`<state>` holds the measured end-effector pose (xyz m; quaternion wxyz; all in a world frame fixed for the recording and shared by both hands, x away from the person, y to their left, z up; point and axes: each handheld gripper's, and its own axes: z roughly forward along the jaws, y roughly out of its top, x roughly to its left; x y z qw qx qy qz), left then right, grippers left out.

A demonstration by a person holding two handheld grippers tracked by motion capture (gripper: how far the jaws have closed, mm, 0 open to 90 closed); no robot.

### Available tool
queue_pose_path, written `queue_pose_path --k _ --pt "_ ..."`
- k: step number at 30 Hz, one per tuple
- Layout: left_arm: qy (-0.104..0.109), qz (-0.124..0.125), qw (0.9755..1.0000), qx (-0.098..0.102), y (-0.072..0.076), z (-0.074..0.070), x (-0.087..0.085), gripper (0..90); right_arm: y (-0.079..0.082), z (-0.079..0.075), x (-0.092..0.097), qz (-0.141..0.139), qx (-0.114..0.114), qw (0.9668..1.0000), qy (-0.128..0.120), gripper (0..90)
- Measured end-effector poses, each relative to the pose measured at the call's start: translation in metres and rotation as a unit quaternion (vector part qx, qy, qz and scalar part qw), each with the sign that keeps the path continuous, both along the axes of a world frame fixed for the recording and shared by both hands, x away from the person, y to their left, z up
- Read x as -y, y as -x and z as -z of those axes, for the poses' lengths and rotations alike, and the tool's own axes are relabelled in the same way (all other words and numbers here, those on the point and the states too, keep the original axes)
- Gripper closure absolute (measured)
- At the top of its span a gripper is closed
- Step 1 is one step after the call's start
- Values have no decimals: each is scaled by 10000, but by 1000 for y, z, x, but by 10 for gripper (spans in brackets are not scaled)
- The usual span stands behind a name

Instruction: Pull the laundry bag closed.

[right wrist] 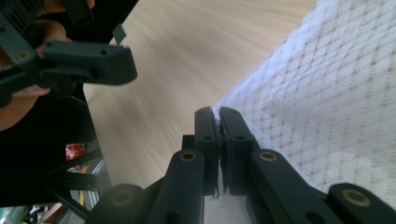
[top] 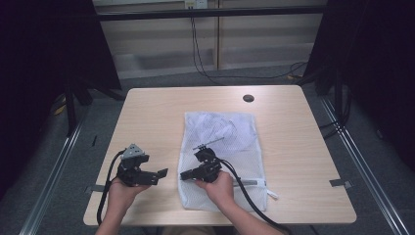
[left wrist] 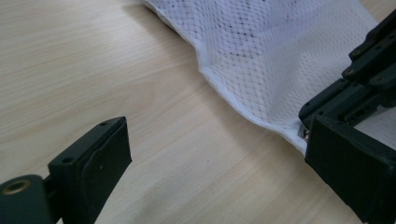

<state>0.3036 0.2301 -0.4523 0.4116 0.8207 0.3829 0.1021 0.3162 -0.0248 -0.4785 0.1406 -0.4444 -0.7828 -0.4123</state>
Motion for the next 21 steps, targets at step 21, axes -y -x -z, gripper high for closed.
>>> queue_pose_path --k 21 --pt "405 520 9965 -513 3 2 20 81 -1 -10 11 109 113 9998 -86 865"
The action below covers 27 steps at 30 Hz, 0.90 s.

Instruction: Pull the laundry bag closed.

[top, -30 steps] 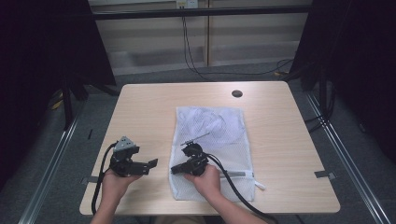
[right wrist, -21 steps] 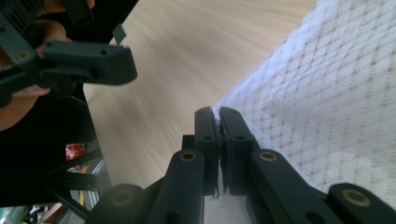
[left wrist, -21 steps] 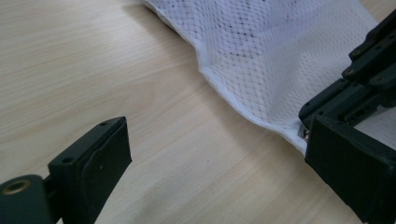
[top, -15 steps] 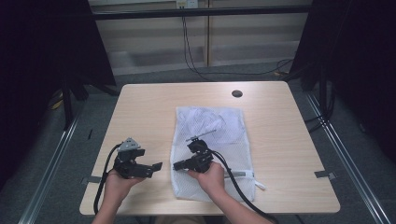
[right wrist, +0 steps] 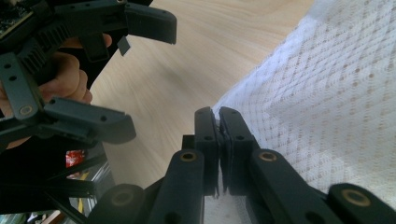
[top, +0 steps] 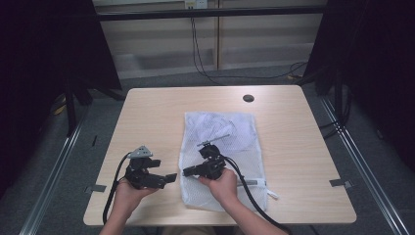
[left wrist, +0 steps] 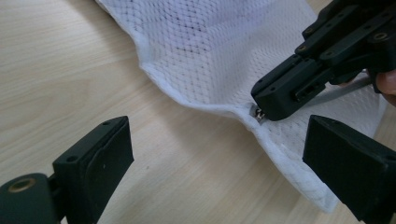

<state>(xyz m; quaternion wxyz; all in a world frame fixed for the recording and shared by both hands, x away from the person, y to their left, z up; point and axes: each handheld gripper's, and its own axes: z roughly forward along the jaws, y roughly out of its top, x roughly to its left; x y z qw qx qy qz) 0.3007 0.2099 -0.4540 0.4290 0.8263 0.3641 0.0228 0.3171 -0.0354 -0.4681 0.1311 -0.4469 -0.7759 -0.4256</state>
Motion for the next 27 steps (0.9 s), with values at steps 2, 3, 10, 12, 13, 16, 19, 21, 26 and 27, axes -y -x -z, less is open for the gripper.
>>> queue_pose_path --k 2,3,10,12,13,16,19,21,26,27 --pt "44 50 10000 -33 0 0 2 81 0 0 1 -13 23 10000 0 866" --pt "32 68 10000 -47 0 1 3 81 0 -1 1 3 25 10000 -6 866" --pt "91 186 9995 -246 0 5 9 84 0 -4 4 30 75 10000 0 866" --pt "136 225 9992 -300 0 6 11 91 0 -4 5 5 125 9999 -17 866" --pt "134 248 9991 -328 0 7 12 91 0 -5 5 11 120 9999 -9 866" --pt "152 298 9986 -404 0 9 16 96 1 -6 5 22 148 9999 -16 866" --pt "141 362 9982 -467 0 11 19 105 1 -6 5 14 122 9999 -18 866" --pt "154 398 9978 -508 0 12 21 111 1 -6 5 7 138 9999 -21 866" --pt "142 421 9973 -590 -1 14 24 133 1 -6 5 11 161 9999 -47 866" --pt "173 452 9969 -626 -1 15 25 136 1 -7 5 26 150 9999 -45 866"
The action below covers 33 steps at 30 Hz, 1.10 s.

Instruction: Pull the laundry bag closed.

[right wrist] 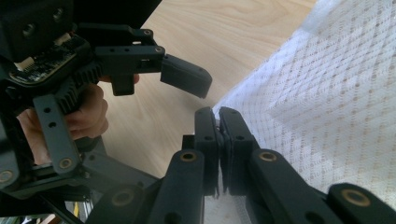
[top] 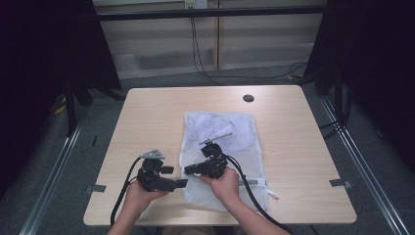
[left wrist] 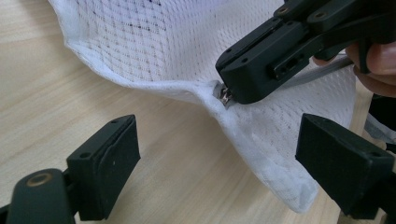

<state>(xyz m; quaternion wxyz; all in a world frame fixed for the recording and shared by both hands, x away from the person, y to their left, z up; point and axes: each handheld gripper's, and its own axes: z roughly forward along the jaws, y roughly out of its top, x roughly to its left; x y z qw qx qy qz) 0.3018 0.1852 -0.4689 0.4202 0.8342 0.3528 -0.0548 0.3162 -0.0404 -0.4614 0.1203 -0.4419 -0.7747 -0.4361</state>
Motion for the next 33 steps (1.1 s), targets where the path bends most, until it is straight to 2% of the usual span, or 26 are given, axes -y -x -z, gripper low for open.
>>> queue_pose_path --k 4,9,15,24,27,29,33 --pt "0 100 9999 -68 0 1 2 158 0 -1 0 -11 21 10000 -3 866" --pt "127 98 9997 -196 0 3 6 186 1 -1 0 -31 37 10000 -14 866" --pt "128 192 9994 -243 -2 4 8 253 1 -2 -1 -35 56 10000 -21 866" --pt "278 217 9983 -463 -3 7 13 344 1 -3 -2 -55 71 10000 -26 866" --pt "198 251 9983 -484 -3 7 14 368 2 -3 -3 -60 86 9999 -27 866" --pt "237 261 9979 -544 -3 7 14 383 2 -4 -3 -65 80 9999 -20 866" --pt "260 254 9979 -537 -3 7 15 423 2 -4 -3 -58 76 9999 -36 866"
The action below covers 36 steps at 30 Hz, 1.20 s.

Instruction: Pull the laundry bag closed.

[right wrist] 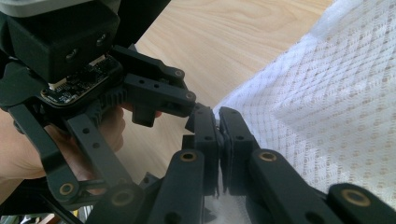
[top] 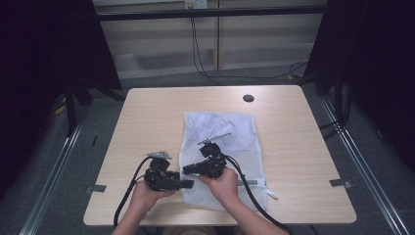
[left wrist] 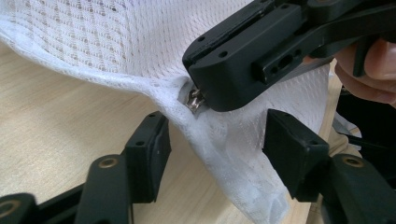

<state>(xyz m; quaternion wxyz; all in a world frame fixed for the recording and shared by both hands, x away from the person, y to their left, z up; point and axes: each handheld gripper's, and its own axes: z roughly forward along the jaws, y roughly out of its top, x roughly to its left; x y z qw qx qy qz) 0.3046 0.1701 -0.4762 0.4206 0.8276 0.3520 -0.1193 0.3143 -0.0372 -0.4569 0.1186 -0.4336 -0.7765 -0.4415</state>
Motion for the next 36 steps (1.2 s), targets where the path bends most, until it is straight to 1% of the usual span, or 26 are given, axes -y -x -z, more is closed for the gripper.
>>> queue_pose_path --k 5,7,10,11,12,13,15,19,24,30,32,35,36 --pt "66 29 10000 0 0 0 1 470 0 0 0 3 10 10000 -2 865" --pt "57 34 10000 -17 0 0 2 500 0 -1 0 4 14 10000 3 866" --pt "57 53 10000 -14 0 0 2 519 0 -1 0 0 15 10000 -3 866" --pt "21 23 10000 -4 1 0 2 522 0 -1 0 -4 26 10000 -2 866" --pt "57 56 10000 -14 0 0 2 533 1 -1 0 -4 40 10000 0 866" --pt "84 18 10000 -31 1 0 3 545 1 -1 0 -8 39 10000 -2 866" --pt "109 18 9999 -72 0 0 2 552 1 -1 0 -13 48 10000 -11 866" --pt "86 -21 10000 -34 0 1 2 582 1 -2 0 0 47 10000 -8 866" --pt "70 -52 9999 -64 -1 1 1 625 1 -2 0 3 56 10000 -14 866" --pt "127 -206 9996 -119 0 1 2 674 2 -3 1 -2 68 10000 -29 866" --pt "83 -212 9997 -119 -1 1 1 705 2 -3 1 -2 73 10000 -42 866" --pt "105 -271 9995 -121 0 1 1 761 2 -3 1 -13 65 10000 -49 867" --pt "114 -274 9994 -157 -1 2 0 775 2 -3 1 -3 50 10000 -53 866"
